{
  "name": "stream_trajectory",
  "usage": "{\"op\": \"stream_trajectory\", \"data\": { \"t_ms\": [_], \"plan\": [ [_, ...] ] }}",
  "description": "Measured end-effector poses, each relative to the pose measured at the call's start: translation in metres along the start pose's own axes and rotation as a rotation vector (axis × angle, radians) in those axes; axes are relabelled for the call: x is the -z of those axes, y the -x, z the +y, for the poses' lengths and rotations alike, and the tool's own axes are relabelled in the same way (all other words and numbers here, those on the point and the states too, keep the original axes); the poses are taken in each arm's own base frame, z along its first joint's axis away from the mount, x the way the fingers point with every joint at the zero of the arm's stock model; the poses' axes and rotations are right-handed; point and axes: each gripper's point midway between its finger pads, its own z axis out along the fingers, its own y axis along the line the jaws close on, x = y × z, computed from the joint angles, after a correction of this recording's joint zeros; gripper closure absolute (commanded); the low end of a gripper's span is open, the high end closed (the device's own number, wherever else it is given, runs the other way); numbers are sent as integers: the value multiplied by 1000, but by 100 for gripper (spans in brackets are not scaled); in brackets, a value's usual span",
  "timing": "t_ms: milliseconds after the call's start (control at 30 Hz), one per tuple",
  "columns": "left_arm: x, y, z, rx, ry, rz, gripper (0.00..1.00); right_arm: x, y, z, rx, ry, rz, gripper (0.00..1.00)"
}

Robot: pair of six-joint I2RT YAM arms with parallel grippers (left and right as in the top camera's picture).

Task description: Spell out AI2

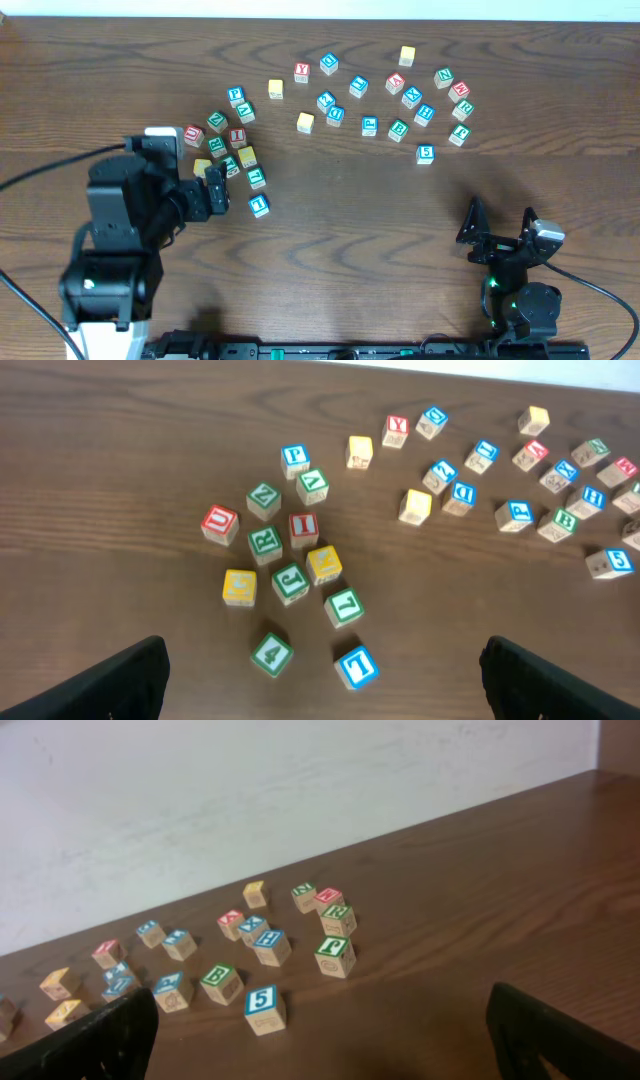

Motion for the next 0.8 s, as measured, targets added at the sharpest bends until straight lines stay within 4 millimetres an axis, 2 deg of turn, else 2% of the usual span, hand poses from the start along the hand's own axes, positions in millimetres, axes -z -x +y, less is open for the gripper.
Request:
{"op": "stream_trajectory", "data": {
  "t_ms": [433, 600, 800],
  "plan": [
    [18, 35, -27, 28, -111, 154, 2, 0, 0, 0, 0, 0, 0, 1],
    [22, 38, -32, 46, -128, 233, 2, 0, 0, 0, 0, 0, 0, 1],
    [16, 38, -32, 51, -129, 257, 2, 0, 0, 0, 0, 0, 0, 1]
  ]
}}
